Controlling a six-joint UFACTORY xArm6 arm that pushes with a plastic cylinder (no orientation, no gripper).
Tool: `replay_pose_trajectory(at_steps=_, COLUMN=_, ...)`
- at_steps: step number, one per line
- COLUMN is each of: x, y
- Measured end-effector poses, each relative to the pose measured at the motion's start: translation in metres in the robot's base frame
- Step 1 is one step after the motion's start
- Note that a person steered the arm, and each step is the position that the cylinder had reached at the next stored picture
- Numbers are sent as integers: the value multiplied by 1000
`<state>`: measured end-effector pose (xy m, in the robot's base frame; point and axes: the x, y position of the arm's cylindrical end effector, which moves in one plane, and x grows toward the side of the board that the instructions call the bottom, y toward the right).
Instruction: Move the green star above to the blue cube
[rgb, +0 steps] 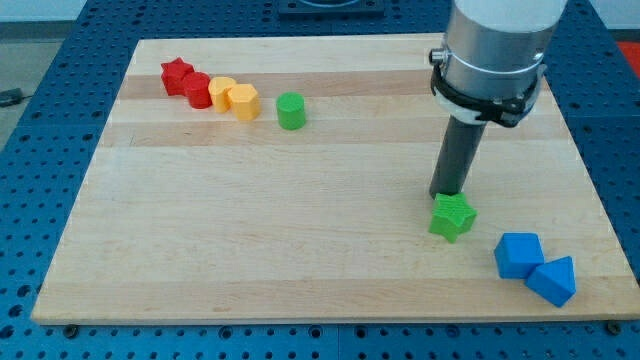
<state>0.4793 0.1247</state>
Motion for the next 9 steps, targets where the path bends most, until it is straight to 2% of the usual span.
replay_pose_trajectory(at_steps=1, x=-30, y=-45)
replay_pose_trajectory(at_steps=2, x=18, y=-76)
replay_pose_trajectory(at_steps=3, x=35, y=-53)
replay_pose_trajectory(at_steps=7, x=36, y=44)
replay_pose_trajectory(at_steps=8, x=36, y=46)
replay_pose_trajectory(at_steps=9, x=22, y=17)
